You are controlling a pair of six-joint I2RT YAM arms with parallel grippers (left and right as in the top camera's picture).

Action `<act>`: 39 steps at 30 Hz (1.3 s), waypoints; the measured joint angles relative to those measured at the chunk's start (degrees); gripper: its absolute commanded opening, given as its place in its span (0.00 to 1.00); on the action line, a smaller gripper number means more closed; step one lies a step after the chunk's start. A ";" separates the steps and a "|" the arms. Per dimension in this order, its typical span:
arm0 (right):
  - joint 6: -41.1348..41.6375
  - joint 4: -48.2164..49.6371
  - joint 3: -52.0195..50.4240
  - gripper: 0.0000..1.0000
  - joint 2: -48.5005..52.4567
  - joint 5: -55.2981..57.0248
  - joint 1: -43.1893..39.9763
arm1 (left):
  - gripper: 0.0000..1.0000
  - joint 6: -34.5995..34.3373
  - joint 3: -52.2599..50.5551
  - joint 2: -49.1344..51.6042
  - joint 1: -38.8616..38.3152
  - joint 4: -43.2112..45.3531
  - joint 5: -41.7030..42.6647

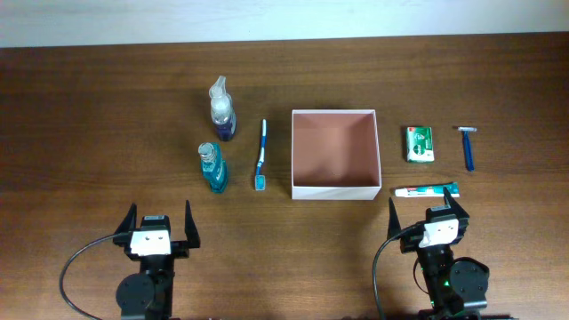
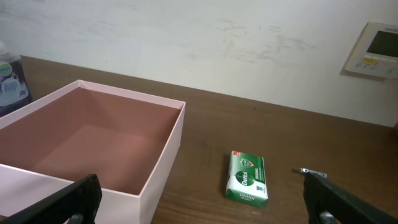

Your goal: Pack container

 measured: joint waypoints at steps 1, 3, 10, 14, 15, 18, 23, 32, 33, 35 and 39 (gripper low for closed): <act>-0.02 0.02 0.00 0.99 0.00 0.00 0.00 | 0.99 0.00 0.00 0.00 0.00 0.00 0.00; 0.02 0.02 0.00 0.99 0.00 0.02 0.00 | 0.99 0.00 0.00 0.00 0.00 0.00 0.00; -0.02 0.02 0.00 0.99 0.00 0.02 0.00 | 0.99 0.02 0.00 0.00 0.00 0.00 0.00; -0.04 0.09 0.00 0.99 0.00 -0.02 0.00 | 1.00 0.00 0.00 0.00 0.00 0.00 0.00; -0.02 0.11 0.00 0.99 0.00 -0.09 0.00 | 0.99 0.00 0.00 0.00 0.00 0.00 0.00; 0.02 0.13 0.04 0.99 0.00 -0.81 0.00 | 0.99 0.02 0.00 0.00 0.00 0.00 0.00; 0.00 -0.79 2.71 0.99 0.00 -1.77 0.00 | 0.99 0.00 0.00 0.00 0.00 0.00 0.00; -0.02 -3.32 20.17 0.99 6.43 0.24 0.00 | 0.99 0.00 0.00 0.00 0.00 0.00 -0.02; -0.02 -5.62 22.93 0.99 8.52 0.20 0.00 | 1.00 0.00 0.00 0.00 0.00 0.00 0.00; -0.02 -11.34 29.05 0.99 13.64 -0.28 0.00 | 0.99 0.00 0.00 0.00 0.00 0.00 0.00; 0.00 -20.72 38.88 0.99 22.53 -2.58 0.00 | 0.99 0.00 0.00 0.00 0.00 0.00 0.00</act>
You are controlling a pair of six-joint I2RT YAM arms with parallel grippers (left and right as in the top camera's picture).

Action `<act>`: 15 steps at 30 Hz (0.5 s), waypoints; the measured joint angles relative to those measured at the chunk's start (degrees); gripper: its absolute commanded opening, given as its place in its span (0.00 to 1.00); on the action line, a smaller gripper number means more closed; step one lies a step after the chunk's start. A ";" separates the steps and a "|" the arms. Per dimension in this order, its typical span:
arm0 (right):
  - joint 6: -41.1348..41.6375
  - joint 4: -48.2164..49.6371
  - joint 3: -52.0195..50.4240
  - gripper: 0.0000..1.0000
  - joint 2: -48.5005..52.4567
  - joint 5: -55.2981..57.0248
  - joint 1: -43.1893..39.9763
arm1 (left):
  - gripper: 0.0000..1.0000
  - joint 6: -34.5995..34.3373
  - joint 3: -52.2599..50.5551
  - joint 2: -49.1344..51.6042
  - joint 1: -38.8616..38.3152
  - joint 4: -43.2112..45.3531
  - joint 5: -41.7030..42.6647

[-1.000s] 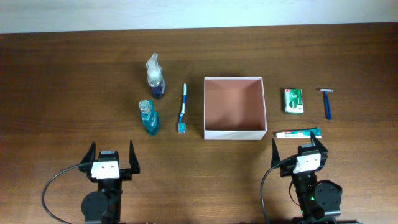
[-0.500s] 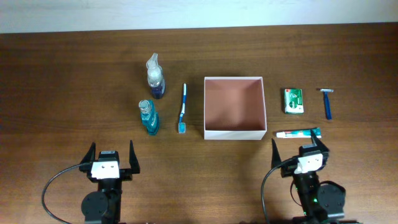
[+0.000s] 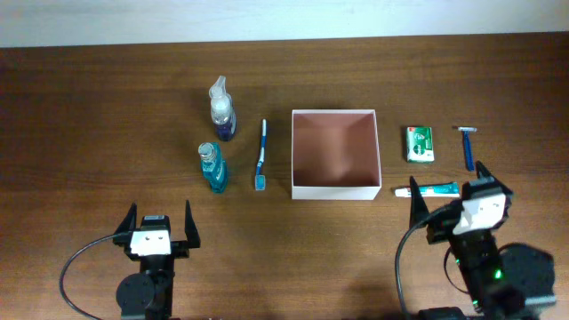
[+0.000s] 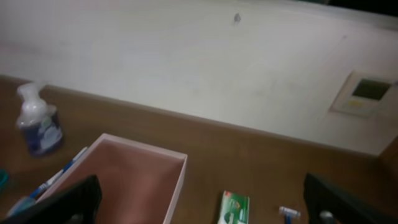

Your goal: Pack container

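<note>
An open pink box (image 3: 336,153) stands mid-table, with nothing in it. To its right lie a green soap packet (image 3: 420,143), a blue razor (image 3: 468,148) and a toothpaste tube (image 3: 428,189). Left of it are a blue toothbrush (image 3: 261,154), a foam pump bottle (image 3: 221,108) and a teal mouthwash bottle (image 3: 212,167). My right gripper (image 3: 460,196) is open, raised beside the toothpaste tube; its wrist view shows the box (image 4: 134,180), soap (image 4: 234,208) and razor (image 4: 288,213) below. At the front left, my left gripper (image 3: 160,218) rests open.
Brown wooden table (image 3: 89,116) with a pale wall behind it. A wall panel (image 4: 364,93) shows at the far right of the right wrist view. The pump bottle (image 4: 38,121) and toothbrush (image 4: 59,177) appear at that view's left.
My right arm has lifted and shifted right and forward, now by the toothpaste tube. Its wrist view is higher and blurred, taking in the whole box. The left arm has not moved.
</note>
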 measured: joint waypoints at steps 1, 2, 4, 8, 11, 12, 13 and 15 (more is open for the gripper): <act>0.00 -1.64 1.70 0.99 1.62 -0.07 0.00 | 0.99 0.00 0.00 0.00 0.00 0.00 0.00; 0.00 -3.04 3.13 0.99 3.08 0.20 0.00 | 0.99 0.00 0.00 0.00 0.00 0.00 0.02; 0.00 -4.81 4.35 0.99 4.63 1.44 0.00 | 0.99 0.00 0.00 0.00 0.00 0.00 0.02; 0.00 -8.13 4.50 0.99 6.16 4.13 0.00 | 0.99 0.00 0.00 0.00 0.00 0.00 0.00; -0.02 -8.48 4.52 0.99 6.25 5.03 0.00 | 0.99 0.02 0.00 0.00 0.00 0.00 0.00; 0.02 -8.81 4.52 0.99 6.25 5.42 0.00 | 0.99 0.02 0.00 0.00 0.00 0.00 0.00; 0.00 -9.64 4.52 0.99 6.25 5.81 0.00 | 0.99 0.00 0.00 0.00 0.00 0.00 0.00; 0.87 -11.50 4.52 0.99 6.25 6.84 0.00 | 0.99 0.00 0.00 0.00 0.00 0.00 0.00</act>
